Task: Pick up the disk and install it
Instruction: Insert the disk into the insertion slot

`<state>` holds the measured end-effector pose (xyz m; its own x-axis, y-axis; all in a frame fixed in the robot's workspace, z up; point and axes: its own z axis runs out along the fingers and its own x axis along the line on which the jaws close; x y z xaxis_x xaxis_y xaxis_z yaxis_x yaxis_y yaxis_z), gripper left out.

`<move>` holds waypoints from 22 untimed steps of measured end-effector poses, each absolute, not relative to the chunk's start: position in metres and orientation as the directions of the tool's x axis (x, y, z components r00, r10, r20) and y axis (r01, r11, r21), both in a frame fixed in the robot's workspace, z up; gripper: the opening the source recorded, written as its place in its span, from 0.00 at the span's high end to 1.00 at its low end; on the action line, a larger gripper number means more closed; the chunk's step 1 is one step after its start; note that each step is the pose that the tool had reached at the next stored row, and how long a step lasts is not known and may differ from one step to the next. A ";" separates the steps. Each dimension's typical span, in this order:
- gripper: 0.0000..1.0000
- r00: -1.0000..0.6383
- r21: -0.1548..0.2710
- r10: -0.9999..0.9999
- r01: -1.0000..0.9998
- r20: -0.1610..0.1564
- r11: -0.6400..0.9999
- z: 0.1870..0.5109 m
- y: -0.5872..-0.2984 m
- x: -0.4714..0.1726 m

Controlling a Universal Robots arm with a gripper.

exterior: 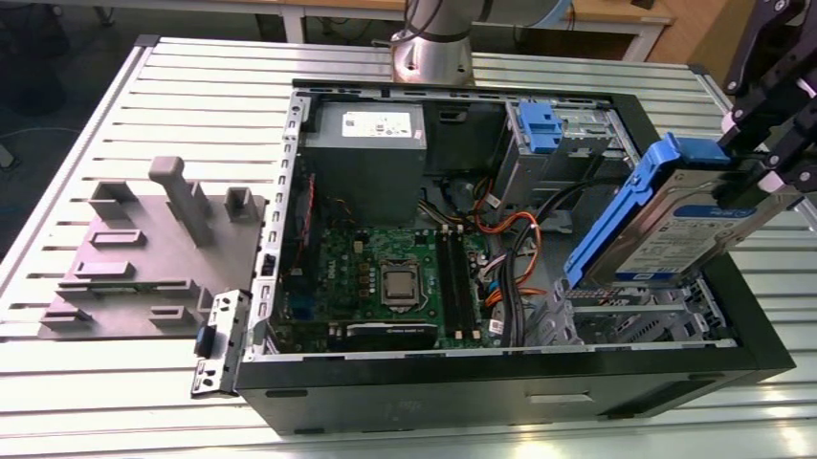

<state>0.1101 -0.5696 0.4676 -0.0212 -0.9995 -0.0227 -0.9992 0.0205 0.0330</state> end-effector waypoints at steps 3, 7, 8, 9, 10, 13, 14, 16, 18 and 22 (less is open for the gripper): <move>0.65 -0.021 0.033 -1.000 -0.999 -0.023 0.020 0.464 -0.570 0.110; 0.65 -0.021 0.033 -1.000 -0.999 -0.022 0.021 0.463 -0.570 0.110; 0.65 -0.021 0.033 -1.000 -0.999 -0.023 0.021 0.462 -0.570 0.110; 0.65 -0.021 0.033 -1.000 -0.999 -0.023 0.020 0.461 -0.570 0.111; 0.65 -0.021 0.033 -1.000 -0.999 -0.023 0.020 0.461 -0.570 0.112; 0.65 -0.021 0.033 -1.000 -0.999 -0.023 0.021 0.459 -0.570 0.113; 0.65 -0.021 0.033 -1.000 -0.999 -0.023 0.021 0.458 -0.570 0.113; 0.65 -0.021 0.033 -1.000 -0.999 -0.023 0.020 0.455 -0.570 0.114; 0.65 -0.021 0.033 -1.000 -0.999 -0.023 0.020 0.454 -0.570 0.116; 0.65 -0.021 0.033 -1.000 -0.999 -0.023 0.021 0.450 -0.571 0.116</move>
